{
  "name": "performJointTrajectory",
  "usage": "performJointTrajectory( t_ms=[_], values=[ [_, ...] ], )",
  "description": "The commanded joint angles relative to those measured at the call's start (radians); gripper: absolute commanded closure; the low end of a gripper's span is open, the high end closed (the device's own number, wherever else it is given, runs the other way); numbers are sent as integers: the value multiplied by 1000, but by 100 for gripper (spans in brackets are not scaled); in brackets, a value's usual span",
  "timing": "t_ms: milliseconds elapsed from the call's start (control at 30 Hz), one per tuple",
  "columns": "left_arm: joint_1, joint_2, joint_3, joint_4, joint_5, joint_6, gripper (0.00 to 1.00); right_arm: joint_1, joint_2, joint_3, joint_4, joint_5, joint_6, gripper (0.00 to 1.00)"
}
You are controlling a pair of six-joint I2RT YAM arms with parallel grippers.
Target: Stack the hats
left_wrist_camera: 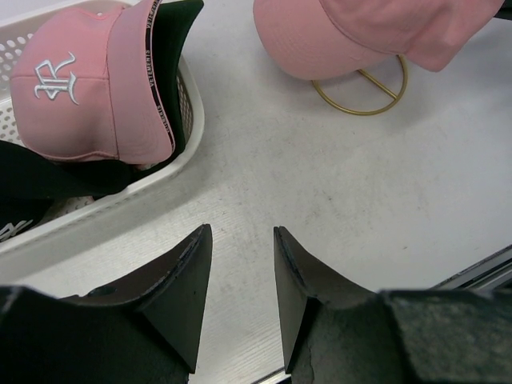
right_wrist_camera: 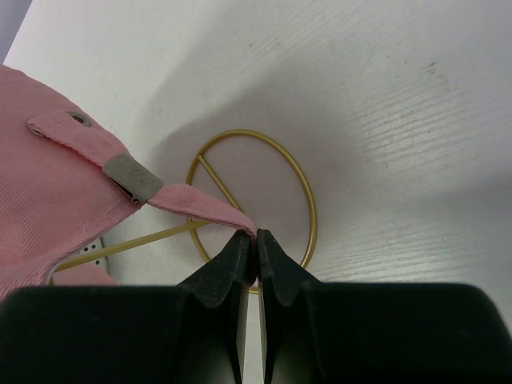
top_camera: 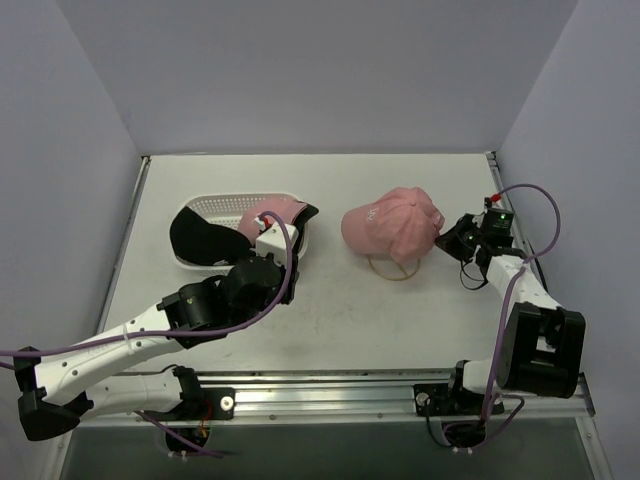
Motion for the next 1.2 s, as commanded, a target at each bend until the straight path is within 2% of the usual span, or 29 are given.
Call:
performJointTrajectory(
  t_ms=[0,233,300,367,567,900,1167],
  values=[
    [5,-19,5,3,9,-15,55,5,23,-30,24,29,-12,96],
    [5,-29,3,-3,2,-17,54,7,0,-16,25,24,-9,92],
    [5,-27,2,-7,5,-22,55,7,-1,-11,24,15,-14,78],
    [5,-29,0,-8,5,-25,54,7,-15,-10,19,15,-15,71],
    [5,-32,2,-13,3,-25,54,5,-75,16,-22,27,-26,61],
    [5,-32,9,-26,12,-34,54,-21,-128,18,-56,44,-25,55],
    [3,-36,15,-43,5,-32,54,-85,-197,-34,1,0,29,53]
  ],
)
